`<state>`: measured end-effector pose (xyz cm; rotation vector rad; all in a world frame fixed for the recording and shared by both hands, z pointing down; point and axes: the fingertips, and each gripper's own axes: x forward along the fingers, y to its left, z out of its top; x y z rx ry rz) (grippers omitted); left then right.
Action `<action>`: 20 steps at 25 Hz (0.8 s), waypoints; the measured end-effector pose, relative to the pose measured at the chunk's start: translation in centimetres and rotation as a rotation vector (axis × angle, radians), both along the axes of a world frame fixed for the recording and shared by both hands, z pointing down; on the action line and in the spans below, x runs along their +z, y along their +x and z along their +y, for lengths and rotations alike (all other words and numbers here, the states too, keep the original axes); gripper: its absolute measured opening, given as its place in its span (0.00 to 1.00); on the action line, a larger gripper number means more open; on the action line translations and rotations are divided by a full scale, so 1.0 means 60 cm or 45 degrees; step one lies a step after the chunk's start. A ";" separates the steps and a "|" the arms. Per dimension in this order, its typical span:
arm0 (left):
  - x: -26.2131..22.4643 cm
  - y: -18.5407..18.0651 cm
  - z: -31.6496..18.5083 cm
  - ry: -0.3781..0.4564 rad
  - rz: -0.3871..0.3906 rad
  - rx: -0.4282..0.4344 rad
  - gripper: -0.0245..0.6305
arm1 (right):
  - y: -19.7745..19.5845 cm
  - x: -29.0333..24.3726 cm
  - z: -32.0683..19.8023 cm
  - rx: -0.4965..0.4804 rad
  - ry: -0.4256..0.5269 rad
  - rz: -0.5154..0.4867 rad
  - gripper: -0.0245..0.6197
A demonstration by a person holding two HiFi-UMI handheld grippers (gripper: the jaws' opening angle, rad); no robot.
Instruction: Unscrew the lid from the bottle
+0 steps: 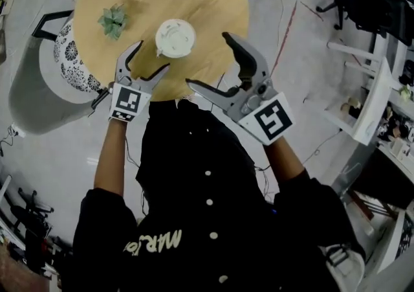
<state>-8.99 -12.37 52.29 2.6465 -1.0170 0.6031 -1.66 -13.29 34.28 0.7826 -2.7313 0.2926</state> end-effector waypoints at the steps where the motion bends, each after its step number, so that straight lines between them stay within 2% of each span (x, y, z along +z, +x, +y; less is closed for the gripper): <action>1: 0.014 0.005 -0.008 -0.005 0.001 0.025 0.63 | -0.008 0.010 -0.003 -0.017 -0.003 0.016 0.71; 9: 0.077 0.056 -0.051 0.021 -0.033 0.237 0.63 | -0.049 0.058 -0.035 -0.065 -0.006 0.043 0.71; 15: 0.093 0.065 -0.062 0.009 -0.035 0.267 0.63 | -0.057 0.083 -0.046 -0.092 -0.017 0.056 0.72; 20: 0.093 0.073 -0.061 0.009 -0.087 0.317 0.62 | -0.062 0.093 -0.050 -0.110 -0.023 0.056 0.72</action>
